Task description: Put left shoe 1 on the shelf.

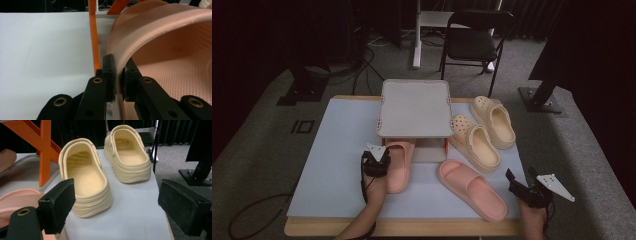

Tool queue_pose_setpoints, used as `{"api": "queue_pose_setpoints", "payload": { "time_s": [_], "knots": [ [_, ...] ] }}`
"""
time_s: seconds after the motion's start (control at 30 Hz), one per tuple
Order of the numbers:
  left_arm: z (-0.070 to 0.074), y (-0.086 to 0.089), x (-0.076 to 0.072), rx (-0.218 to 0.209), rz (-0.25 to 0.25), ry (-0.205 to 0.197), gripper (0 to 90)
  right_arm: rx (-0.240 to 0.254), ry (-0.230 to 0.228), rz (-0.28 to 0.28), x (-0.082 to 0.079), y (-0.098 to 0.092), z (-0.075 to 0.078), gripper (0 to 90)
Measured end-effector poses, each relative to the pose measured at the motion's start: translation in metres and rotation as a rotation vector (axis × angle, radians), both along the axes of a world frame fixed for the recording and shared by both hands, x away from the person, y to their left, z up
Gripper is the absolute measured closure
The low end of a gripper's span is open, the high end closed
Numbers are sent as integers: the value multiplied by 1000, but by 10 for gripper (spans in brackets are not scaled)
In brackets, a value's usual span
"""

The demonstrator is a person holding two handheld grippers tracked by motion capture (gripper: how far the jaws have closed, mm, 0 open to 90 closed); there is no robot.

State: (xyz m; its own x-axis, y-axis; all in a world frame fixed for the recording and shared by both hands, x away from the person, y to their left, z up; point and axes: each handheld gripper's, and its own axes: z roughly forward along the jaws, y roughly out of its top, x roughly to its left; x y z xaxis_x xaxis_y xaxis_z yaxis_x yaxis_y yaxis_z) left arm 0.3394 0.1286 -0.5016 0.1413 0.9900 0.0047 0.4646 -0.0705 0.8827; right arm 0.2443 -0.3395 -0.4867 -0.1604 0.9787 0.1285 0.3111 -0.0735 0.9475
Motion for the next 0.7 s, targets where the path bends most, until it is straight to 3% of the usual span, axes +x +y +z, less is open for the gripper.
{"api": "queue_pose_setpoints", "payload": {
  "time_s": [0.07,0.2,0.47,0.63,0.7],
  "knots": [
    [0,-1,4,-15,8,6,830,-3,-1,1,0,0,0,137],
    [1,-4,10,8,26,-3,830,-1,0,2,1,0,-1,137],
    [-1,-9,23,7,60,-17,821,6,4,2,1,-1,-2,137],
    [-4,-9,25,-31,64,-6,791,9,4,-1,1,-1,-2,137],
    [-3,-10,25,-35,46,-7,727,11,7,-1,1,-2,-2,137]
  ]
}}
